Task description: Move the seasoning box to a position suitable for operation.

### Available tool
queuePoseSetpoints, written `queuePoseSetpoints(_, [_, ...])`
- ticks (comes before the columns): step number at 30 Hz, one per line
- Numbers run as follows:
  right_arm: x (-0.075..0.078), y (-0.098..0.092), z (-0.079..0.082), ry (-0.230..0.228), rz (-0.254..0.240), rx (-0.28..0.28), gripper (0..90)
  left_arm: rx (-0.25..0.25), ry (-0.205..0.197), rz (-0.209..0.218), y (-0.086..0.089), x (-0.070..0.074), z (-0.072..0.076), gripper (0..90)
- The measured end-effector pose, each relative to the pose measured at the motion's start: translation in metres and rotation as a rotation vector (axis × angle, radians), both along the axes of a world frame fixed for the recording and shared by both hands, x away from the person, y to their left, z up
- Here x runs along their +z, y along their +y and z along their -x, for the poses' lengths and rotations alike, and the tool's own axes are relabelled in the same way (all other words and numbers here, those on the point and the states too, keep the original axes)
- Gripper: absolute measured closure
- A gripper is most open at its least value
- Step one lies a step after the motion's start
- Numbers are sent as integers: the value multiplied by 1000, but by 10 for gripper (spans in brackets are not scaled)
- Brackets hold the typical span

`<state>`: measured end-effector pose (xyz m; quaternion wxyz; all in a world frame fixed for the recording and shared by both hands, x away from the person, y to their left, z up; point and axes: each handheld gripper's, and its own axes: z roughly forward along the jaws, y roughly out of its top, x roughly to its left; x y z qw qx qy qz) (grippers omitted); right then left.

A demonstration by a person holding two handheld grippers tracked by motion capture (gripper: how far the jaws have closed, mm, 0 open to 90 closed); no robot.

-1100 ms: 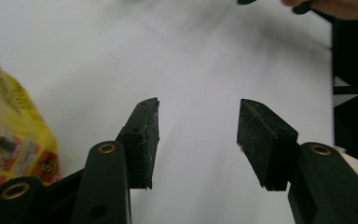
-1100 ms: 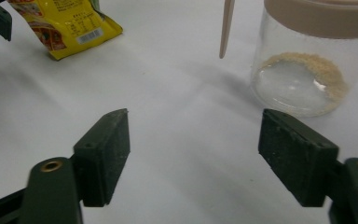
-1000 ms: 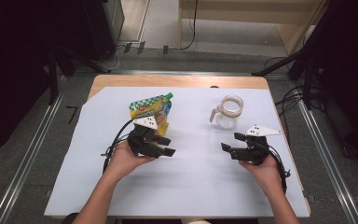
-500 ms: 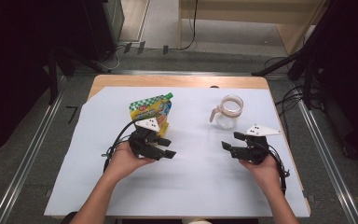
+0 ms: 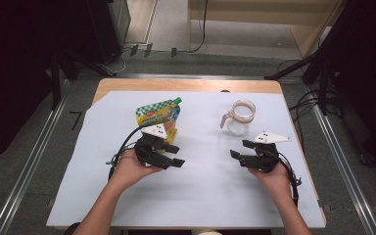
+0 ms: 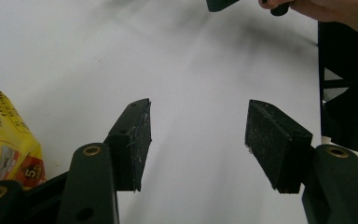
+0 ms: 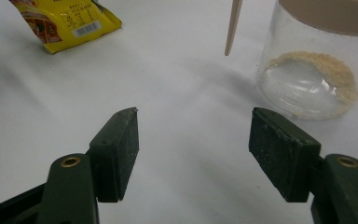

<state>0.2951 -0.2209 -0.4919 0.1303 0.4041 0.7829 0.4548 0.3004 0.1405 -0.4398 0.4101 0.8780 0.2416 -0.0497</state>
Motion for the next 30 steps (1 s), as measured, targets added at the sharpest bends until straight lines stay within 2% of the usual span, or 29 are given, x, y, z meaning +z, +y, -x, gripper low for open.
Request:
queuePoseSetpoints(10, [3, -7, -1, -5, -13, -22, 340, 2, 3, 2, 0, -2, 1, 403])
queuePoseSetpoints(21, [4, -7, -5, -12, -1, -38, 313, 2, 2, 5, 3, 0, 3, 423])
queuePoseSetpoints(24, [11, -9, -11, -15, 6, -61, 309, -8, 4, 8, 3, 0, 3, 422])
queuePoseSetpoints(28, [15, -12, -22, 2, 6, -93, 295, -7, 6, 30, 3, 1, 3, 422])
queuePoseSetpoints(30, [15, -15, -30, 7, -8, -113, 275, -11, 3, 26, 3, 1, 3, 422])
